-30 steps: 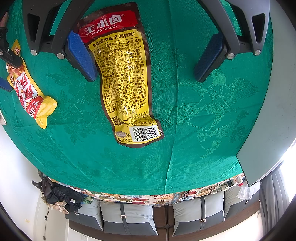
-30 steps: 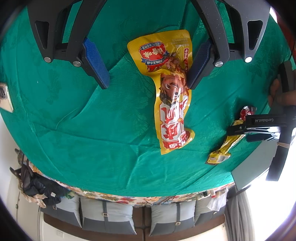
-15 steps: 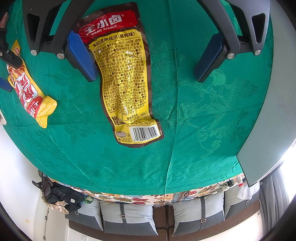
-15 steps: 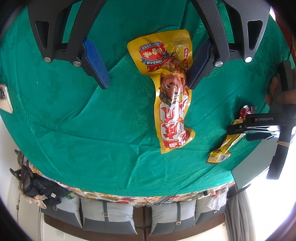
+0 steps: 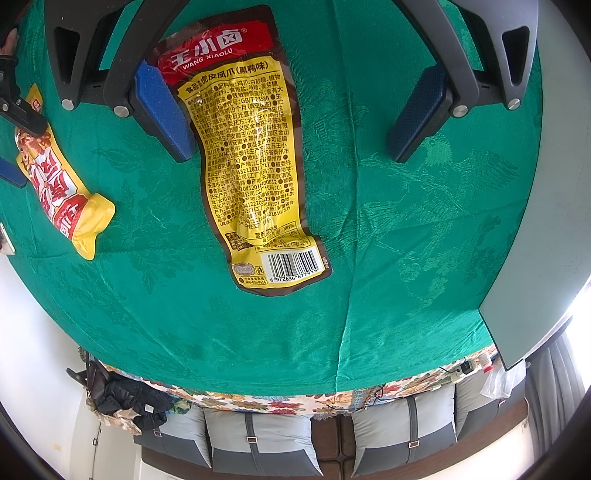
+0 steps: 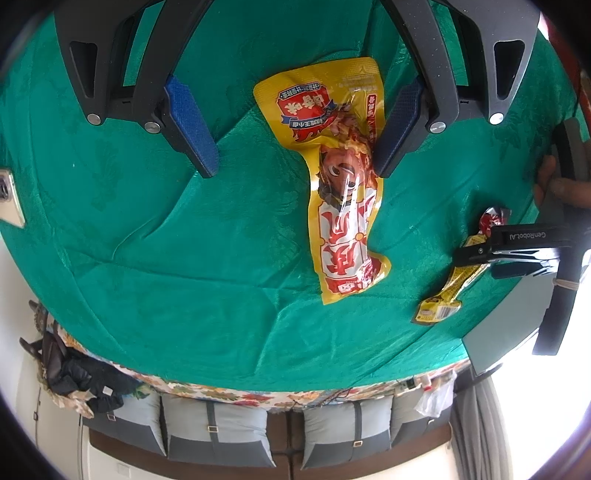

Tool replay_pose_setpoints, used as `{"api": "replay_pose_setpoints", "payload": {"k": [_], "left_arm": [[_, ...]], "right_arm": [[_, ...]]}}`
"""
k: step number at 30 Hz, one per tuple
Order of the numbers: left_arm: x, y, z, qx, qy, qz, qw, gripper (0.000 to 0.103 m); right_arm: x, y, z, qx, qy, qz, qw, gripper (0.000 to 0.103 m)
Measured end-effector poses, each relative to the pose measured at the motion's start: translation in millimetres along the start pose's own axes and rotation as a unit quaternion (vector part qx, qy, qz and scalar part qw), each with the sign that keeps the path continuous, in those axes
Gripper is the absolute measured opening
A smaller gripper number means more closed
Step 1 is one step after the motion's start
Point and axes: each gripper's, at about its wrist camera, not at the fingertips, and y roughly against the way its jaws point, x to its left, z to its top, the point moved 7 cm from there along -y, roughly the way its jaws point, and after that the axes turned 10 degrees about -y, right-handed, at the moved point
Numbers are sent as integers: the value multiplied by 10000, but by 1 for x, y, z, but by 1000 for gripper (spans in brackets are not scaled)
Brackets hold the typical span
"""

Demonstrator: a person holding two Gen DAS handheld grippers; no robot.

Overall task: Organize snacks
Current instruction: 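Grasp the yellow-and-red pack with the left gripper while the right holds the cartoon pack, then carry both packs over the white box and open both grippers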

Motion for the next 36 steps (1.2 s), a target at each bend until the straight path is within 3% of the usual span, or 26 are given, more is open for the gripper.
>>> {"api": "replay_pose_setpoints", "payload": {"k": [2, 6, 8, 9, 10, 12, 13, 14, 18, 23, 27, 29, 31, 32, 33, 35, 36], "left_arm": [[-1, -3, 2, 292, -85, -93, 9995, 103], [-7, -6, 4, 564, -102, -123, 9983, 103], [-12, -6, 7, 599, -218, -227, 9977, 98], [-16, -1, 9, 538, -329, -288, 9976, 85], [-19, 3, 11, 470, -467, -371, 9971, 61], [-22, 12, 11, 493, -566, -636, 9951, 41], [-19, 16, 9, 548, -438, -828, 9941, 36], [-15, 21, 5, 498, -291, -986, 9935, 35], [0, 50, -19, 190, 247, -1334, 9906, 27], [0, 77, -50, -37, 348, -1438, 9890, 26], [-6, 73, -69, 119, 261, -1229, 9920, 29], [-6, 70, -72, 265, 236, -961, 9947, 40], [-15, 65, -75, 526, 34, -666, 9964, 81], [-22, 62, -77, 613, -134, -494, 9968, 84], [-30, 57, -80, 744, -370, -340, 9960, 85], [-43, 60, -78, 567, -723, -105, 9957, 79], [-47, 63, -76, 481, -755, -190, 9958, 56]], "right_arm": [[4, -3, 1, 141, 142, 98, 9998, 97], [13, -11, 7, 1085, 352, -223, 9932, 95], [24, -13, 20, 1255, 353, -203, 9913, 95], [31, -16, 26, 1313, 453, -252, 9900, 95], [37, -22, 31, 1400, 578, -311, 9880, 95], [46, -32, 33, 1619, 730, -224, 9838, 90], [49, -36, 31, 1730, 756, -187, 9818, 82], [47, -34, 31, 1730, 774, -265, 9815, 53], [42, -15, 17, 1853, 422, 77, 9817, 50], [25, 20, -7, 1706, -808, 995, 9770, 50], [12, 25, -24, 1651, -1306, 997, 9725, 50], [10, 26, -28, 1611, -1398, 957, 9723, 50], [13, 27, -30, 1578, -1484, 1018, 9710, 50], [13, 28, -25, 1563, -1510, 1048, 9705, 51], [15, 28, -26, 1547, -1514, 1064, 9705, 51], [24, 35, -24, 1523, -1503, 1099, 9706, 51], [27, 36, -24, 1509, -1502, 1115, 9707, 51]]}}
